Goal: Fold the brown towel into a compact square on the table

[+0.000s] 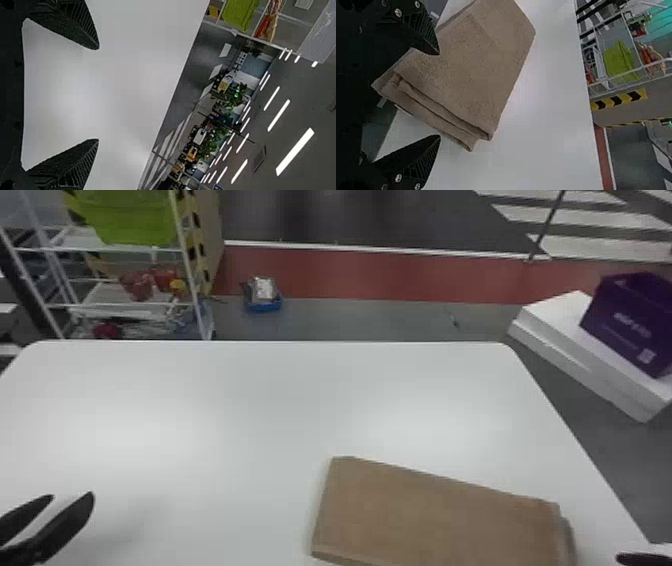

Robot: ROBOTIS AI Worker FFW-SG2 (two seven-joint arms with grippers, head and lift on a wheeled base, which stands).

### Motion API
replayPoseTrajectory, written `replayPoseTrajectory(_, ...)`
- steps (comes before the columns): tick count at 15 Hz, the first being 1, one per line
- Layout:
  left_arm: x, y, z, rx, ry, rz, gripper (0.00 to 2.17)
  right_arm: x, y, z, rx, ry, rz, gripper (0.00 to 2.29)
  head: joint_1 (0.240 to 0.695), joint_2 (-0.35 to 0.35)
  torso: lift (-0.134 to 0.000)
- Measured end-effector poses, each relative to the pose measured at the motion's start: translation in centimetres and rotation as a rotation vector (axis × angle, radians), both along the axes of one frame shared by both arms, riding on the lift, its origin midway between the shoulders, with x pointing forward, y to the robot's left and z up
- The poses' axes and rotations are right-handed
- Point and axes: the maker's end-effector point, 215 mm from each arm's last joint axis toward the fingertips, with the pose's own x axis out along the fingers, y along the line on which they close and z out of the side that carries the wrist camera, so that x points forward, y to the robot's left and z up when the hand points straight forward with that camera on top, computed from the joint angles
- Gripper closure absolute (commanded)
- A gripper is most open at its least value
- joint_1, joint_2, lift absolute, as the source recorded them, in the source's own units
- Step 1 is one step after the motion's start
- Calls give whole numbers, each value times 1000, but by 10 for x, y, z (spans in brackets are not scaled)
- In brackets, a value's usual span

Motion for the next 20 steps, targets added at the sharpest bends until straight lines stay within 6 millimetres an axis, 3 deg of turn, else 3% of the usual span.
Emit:
replayPoseTrajectory(3,-2,6,0,1,-2,8,46,-8,5,-9,77,57,-52,181,695,-53,-134)
replayPoseTrajectory(7,-1,8,-1,-5,-3,13,46,-12,-8,-30,87,123,-144,181,695,-71,-134)
replayPoseTrajectory(10,-1,9,-2,-9,-3,14,46,-2,-18,-37,123,147,-213,184,695,-88,-134)
replayPoseTrajectory(14,-1,11,-2,-9,-4,16,46,12,-15,-43,154,158,-240,221,695,-82,-134)
replayPoseTrajectory(18,-2,11,-2,-10,-3,15,46,23,2,-45,200,184,-236,404,695,-50,-134)
replayPoseTrajectory(20,-4,11,-3,-9,-1,14,46,26,12,-45,216,194,-225,687,695,-31,-134)
